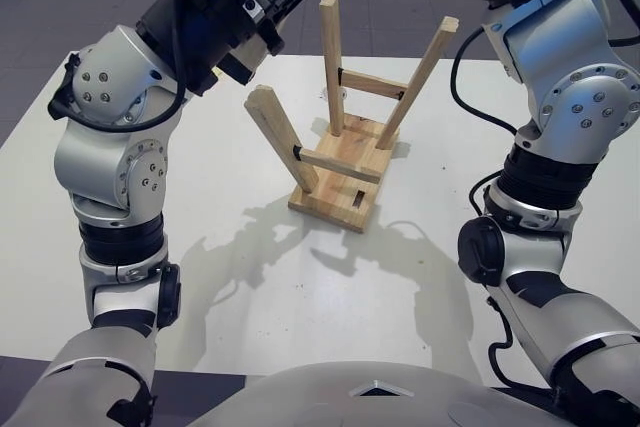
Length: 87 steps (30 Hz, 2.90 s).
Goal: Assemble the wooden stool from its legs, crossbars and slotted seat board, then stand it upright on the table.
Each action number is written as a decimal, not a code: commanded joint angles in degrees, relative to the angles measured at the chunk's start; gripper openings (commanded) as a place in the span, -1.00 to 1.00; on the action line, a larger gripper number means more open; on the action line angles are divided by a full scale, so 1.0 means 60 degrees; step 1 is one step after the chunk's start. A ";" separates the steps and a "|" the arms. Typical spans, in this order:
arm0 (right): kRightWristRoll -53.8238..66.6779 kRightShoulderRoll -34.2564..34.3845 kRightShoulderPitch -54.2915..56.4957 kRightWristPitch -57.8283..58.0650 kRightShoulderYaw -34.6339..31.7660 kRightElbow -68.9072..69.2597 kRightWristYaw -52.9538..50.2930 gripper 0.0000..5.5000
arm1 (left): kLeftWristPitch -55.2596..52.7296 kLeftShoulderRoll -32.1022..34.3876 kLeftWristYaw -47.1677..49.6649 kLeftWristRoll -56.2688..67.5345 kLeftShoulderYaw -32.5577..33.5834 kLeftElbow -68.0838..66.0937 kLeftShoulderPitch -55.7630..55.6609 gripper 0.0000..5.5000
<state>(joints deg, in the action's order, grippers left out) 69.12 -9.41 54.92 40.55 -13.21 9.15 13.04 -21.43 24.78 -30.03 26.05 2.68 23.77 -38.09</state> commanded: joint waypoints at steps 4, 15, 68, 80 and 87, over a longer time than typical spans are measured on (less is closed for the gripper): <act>0.0178 0.0067 -0.0234 0.0367 0.0324 0.0398 -0.0202 0.44 | 0.0082 -0.0124 -0.0007 -0.0123 -0.0195 0.0105 0.0165 -0.21; -0.0052 0.0113 -0.0353 0.0580 0.0551 0.0098 -0.0487 -0.19 | 0.0121 -0.0162 -0.0105 -0.0189 -0.0407 -0.0015 0.0073 -0.21; 0.2868 -0.4822 -0.5213 0.1590 -0.1919 0.1904 -0.2847 -0.64 | -0.1030 -0.0771 0.3687 0.4444 0.3385 -0.0808 -0.1178 0.96; -0.0683 -0.6250 -0.3682 0.1186 -0.0678 -0.0337 -0.0454 -0.64 | -0.0758 -0.1339 0.3907 0.4348 0.2757 -0.0709 -0.0889 0.96; -0.2083 -0.5266 -0.3313 0.0424 -0.0367 -0.0495 0.0122 -0.64 | -0.0542 -0.1673 0.4011 0.4280 0.2561 -0.0738 -0.0848 0.96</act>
<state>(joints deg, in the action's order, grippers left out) 57.39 -43.10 34.55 43.89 -14.82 5.46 13.65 -25.22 15.62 -6.46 51.96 18.55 19.07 -43.72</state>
